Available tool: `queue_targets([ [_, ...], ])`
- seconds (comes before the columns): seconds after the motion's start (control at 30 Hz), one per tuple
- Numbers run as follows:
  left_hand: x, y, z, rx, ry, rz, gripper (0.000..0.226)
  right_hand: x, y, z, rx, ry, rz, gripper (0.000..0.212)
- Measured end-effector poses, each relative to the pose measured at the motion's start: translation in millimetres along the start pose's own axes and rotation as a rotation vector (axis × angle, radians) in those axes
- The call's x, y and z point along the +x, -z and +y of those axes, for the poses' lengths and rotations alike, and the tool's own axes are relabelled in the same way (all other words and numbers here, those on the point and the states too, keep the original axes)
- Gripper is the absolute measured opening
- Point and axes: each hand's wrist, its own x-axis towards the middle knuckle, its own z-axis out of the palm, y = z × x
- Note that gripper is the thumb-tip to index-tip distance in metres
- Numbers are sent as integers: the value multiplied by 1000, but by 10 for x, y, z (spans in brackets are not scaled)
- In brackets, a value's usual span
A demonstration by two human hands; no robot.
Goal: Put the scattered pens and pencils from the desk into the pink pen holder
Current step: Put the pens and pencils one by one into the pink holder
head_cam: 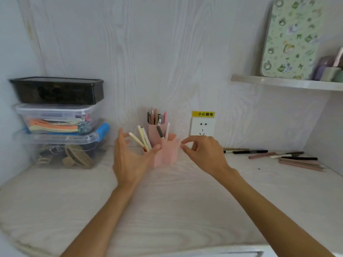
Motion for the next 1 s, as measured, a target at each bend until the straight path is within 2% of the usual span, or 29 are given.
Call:
queue_targets([
  [0.13,-106,22,149,-88,-103,259,91,-138,178,717,47,-163,11,12],
  [0.23,-213,-116,326,-126,-223,326,63,-201,286,1250,5,-295,65,15],
  [0.3,-306,-297,465,-151,-341,251,41,-241,333,1549,-42,-329,95,23],
  [0.33,-357,-412,529,-153,-404,154,32,-253,344,1670,-90,-336,85,27],
  [0.4,-461,-703,633,-69,-483,-137,24,-262,342,1868,-189,-373,45,33],
  [0.5,-572,-1194,627,181,-486,-488,34,-232,272,1981,-213,-388,-35,42],
  [0.57,-571,-1468,580,292,-422,-606,43,-163,200,1979,-227,-310,-120,46],
  [0.63,-539,-1601,543,422,-440,-695,49,-67,112,1939,-223,-264,-176,46],
  [0.73,-511,-1641,489,456,-454,-732,50,40,-32,1906,-222,-249,-205,44],
  [0.87,-483,-1620,474,427,-429,-588,38,61,-97,1923,-275,-251,-207,42],
  [1.0,-492,-1548,428,356,-385,-542,27,38,-86,1909,-267,-217,-180,37],
])
